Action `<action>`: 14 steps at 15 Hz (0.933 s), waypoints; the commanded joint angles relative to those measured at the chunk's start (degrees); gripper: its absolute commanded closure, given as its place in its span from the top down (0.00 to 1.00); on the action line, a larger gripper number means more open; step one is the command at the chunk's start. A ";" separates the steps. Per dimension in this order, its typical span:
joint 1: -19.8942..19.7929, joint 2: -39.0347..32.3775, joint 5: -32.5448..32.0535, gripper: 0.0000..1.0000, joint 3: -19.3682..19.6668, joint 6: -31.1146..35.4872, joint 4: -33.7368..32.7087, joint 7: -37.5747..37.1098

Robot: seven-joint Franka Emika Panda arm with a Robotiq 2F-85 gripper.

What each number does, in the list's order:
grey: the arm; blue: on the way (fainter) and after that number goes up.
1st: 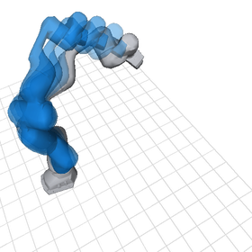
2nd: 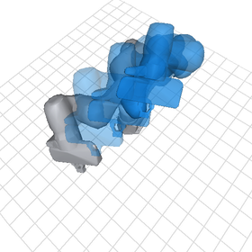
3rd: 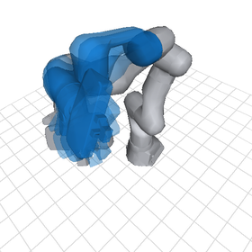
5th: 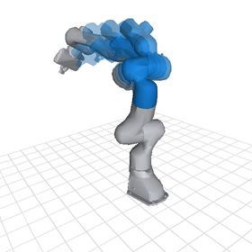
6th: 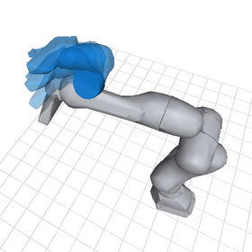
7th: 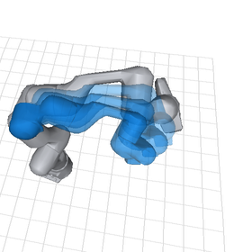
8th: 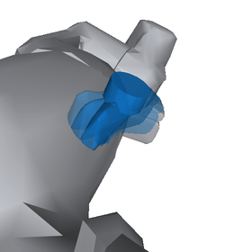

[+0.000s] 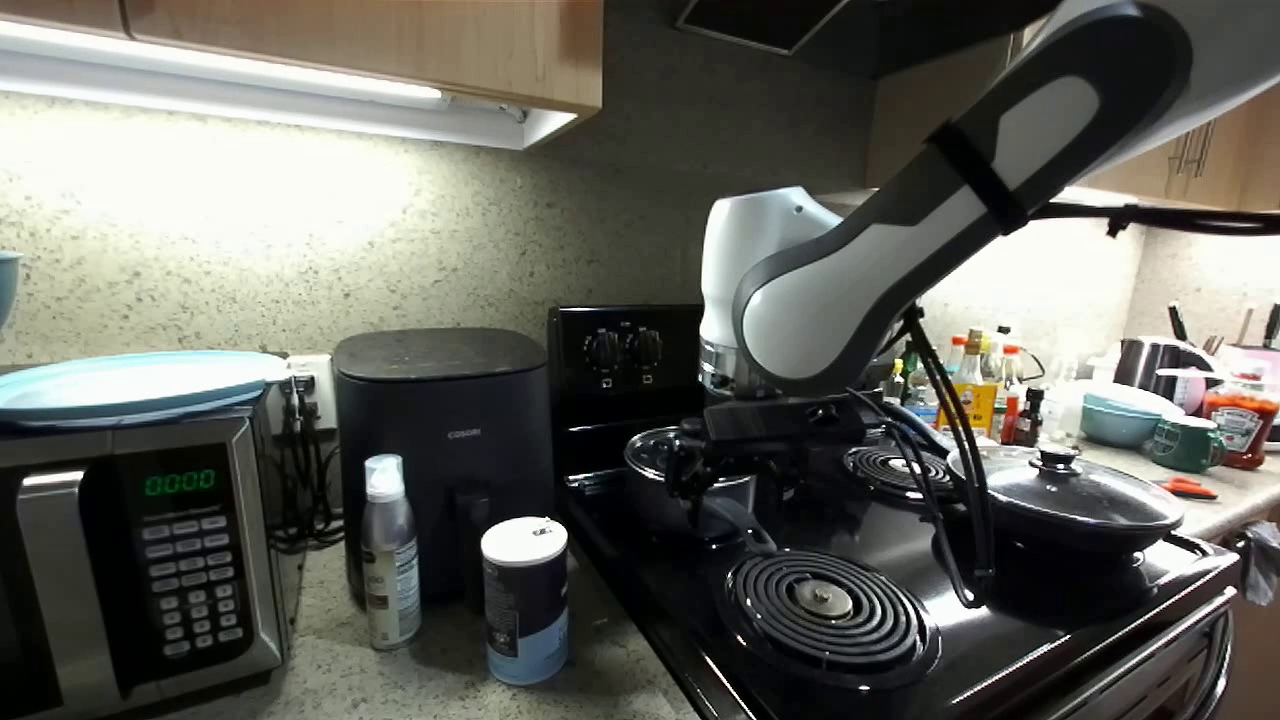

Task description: Move the pot on the front left plate to the back left plate

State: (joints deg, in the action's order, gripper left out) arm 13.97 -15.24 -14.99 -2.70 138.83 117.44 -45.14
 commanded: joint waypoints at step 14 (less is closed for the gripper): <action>0.65 -1.95 -0.79 1.00 3.06 -2.94 -1.61 -2.50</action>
State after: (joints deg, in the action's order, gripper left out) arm 14.33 -17.64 -15.01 0.00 137.67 115.75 -45.64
